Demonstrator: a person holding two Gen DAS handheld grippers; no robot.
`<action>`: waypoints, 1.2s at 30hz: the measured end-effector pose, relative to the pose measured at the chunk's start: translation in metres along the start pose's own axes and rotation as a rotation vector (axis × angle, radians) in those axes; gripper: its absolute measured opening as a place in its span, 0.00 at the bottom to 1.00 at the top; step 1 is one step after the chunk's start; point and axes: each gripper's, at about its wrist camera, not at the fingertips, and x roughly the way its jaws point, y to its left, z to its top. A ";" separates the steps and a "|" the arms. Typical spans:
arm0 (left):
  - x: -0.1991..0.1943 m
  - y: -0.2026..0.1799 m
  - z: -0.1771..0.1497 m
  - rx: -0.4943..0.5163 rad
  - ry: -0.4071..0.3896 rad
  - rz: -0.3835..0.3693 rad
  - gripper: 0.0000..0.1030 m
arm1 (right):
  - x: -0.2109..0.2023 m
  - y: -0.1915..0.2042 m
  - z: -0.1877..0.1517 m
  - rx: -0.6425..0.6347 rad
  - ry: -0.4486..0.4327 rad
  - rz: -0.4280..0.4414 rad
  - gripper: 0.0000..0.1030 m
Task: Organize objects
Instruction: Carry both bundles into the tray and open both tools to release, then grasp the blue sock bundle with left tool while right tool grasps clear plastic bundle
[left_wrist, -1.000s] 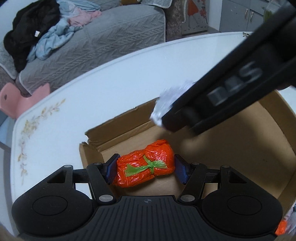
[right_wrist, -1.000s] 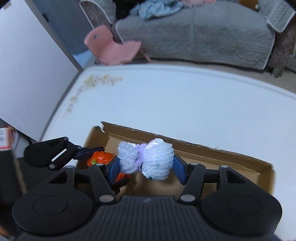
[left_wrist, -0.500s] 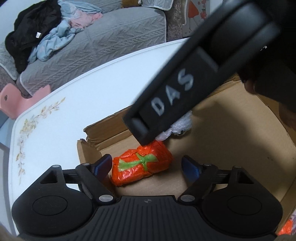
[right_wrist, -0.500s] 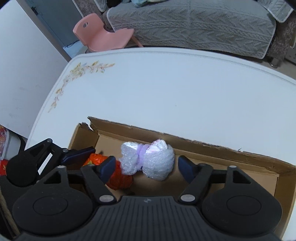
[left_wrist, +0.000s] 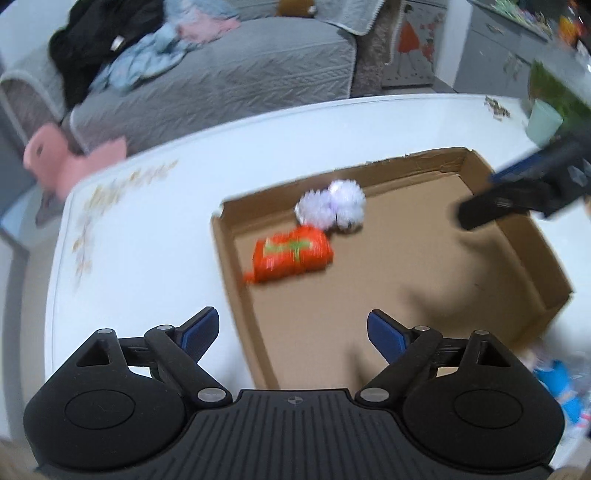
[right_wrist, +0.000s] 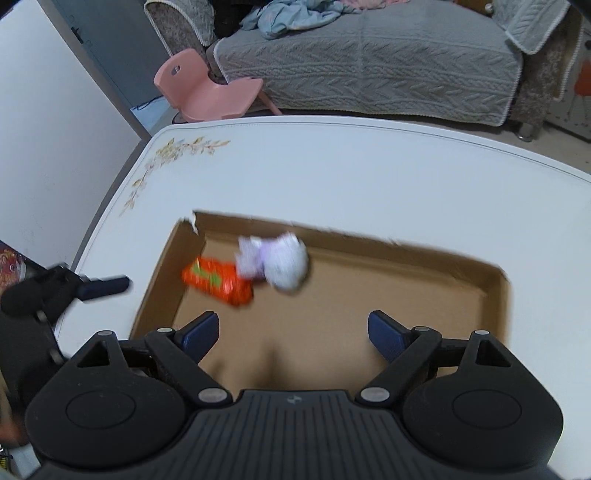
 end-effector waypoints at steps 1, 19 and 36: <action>-0.006 0.003 -0.006 -0.019 0.011 -0.010 0.90 | -0.009 -0.001 -0.008 -0.003 -0.003 -0.004 0.85; -0.073 -0.018 -0.107 -0.240 0.122 0.002 0.92 | -0.062 -0.015 -0.138 -0.035 -0.002 -0.016 0.88; -0.064 -0.042 -0.124 -0.183 0.112 0.047 0.93 | -0.052 -0.028 -0.166 0.030 -0.019 -0.026 0.89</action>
